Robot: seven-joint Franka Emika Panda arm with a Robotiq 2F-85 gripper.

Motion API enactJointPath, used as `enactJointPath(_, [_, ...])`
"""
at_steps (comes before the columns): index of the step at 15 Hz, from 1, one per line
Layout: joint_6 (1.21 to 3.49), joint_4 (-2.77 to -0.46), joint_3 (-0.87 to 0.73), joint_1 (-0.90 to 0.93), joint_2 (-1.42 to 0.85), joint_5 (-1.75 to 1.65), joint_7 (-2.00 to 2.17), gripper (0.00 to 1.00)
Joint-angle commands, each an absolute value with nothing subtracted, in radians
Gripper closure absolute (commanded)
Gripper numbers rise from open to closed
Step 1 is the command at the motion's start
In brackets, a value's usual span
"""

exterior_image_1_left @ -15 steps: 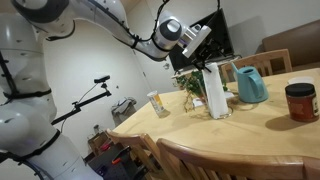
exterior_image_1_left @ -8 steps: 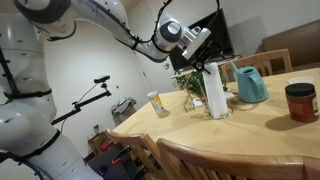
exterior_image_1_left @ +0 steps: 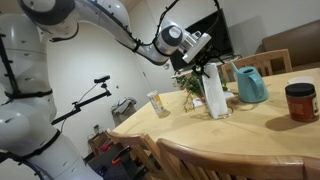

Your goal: Pull the roll of the object slightly

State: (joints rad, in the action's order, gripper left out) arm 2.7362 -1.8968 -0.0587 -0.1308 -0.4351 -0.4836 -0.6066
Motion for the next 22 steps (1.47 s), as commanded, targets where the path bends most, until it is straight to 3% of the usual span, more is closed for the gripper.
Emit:
enactJointPath(1, [2.705,-1.869,-0.051,-0.129,-0.452,-0.467,-0.640,0.00])
enactJointPath(3, [2.705,-1.868,-0.051,-0.130,-0.454,-0.467,-0.639,0.06])
enactJointPath(4, [2.704,-1.868,-0.053,-0.130,-0.454,-0.468,-0.638,0.04])
enactJointPath(5, [2.705,-1.868,-0.054,-0.132,-0.453,-0.466,-0.636,0.21])
enactJointPath(8, [2.700,-1.862,-0.053,-0.137,-0.454,-0.460,-0.638,0.47])
enactJointPath(13, [2.697,-1.853,-0.053,-0.136,-0.460,-0.461,-0.635,0.85])
enactJointPath(14, [2.700,-1.851,-0.053,-0.136,-0.462,-0.463,-0.635,0.75])
enactJointPath(15, [2.701,-1.848,-0.046,-0.142,-0.465,-0.452,-0.642,0.93])
enactJointPath(16, [2.716,-1.846,-0.041,-0.150,-0.469,-0.445,-0.651,0.77])
enactJointPath(17, [2.728,-1.843,-0.044,-0.153,-0.473,-0.444,-0.648,0.52])
enactJointPath(19, [2.736,-1.833,-0.050,-0.164,-0.482,-0.436,-0.650,0.48])
enactJointPath(22, [2.727,-1.817,-0.064,-0.172,-0.492,-0.443,-0.641,0.27])
